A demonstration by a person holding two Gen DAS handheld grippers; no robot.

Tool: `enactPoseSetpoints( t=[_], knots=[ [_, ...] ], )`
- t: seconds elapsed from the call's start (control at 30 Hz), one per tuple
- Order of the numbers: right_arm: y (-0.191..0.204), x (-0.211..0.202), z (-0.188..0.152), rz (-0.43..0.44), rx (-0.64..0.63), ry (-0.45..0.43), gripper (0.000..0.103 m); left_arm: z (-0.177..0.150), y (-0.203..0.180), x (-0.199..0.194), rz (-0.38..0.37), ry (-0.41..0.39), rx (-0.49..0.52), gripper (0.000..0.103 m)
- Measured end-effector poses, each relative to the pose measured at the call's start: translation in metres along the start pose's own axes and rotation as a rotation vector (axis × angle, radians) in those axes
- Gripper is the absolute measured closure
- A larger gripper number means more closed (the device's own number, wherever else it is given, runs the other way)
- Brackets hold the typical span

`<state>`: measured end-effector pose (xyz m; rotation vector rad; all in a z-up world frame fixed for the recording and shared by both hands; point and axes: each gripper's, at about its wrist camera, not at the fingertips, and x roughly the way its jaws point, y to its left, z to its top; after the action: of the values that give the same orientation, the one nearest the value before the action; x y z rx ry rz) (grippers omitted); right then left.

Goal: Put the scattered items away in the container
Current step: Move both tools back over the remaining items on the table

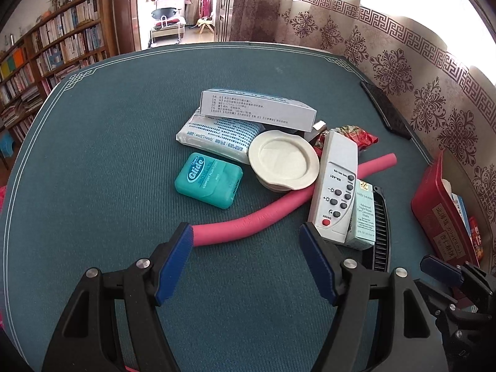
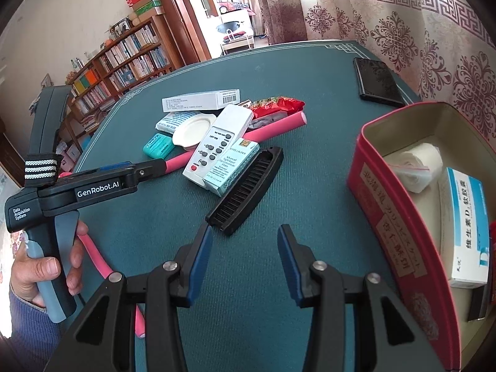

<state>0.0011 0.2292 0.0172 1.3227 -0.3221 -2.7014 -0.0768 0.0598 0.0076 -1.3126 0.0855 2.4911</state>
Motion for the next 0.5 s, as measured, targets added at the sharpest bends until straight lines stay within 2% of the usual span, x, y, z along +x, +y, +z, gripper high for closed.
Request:
enactPoseSetpoints(
  t=[0.23, 0.33, 0.5],
  knots=[
    [0.001, 0.004, -0.001, 0.0, -0.004, 0.013, 0.055, 0.008, 0.001, 0.008, -0.005, 0.008, 0.05, 0.029],
    [0.0, 0.005, -0.001, -0.001, -0.003, 0.017, 0.055, 0.01, -0.001, 0.005, -0.033, 0.005, 0.07, 0.029],
    [0.001, 0.008, -0.002, 0.004, -0.007, 0.024, 0.055, 0.014, -0.009, -0.002, -0.042, -0.017, 0.153, 0.029]
  ],
)
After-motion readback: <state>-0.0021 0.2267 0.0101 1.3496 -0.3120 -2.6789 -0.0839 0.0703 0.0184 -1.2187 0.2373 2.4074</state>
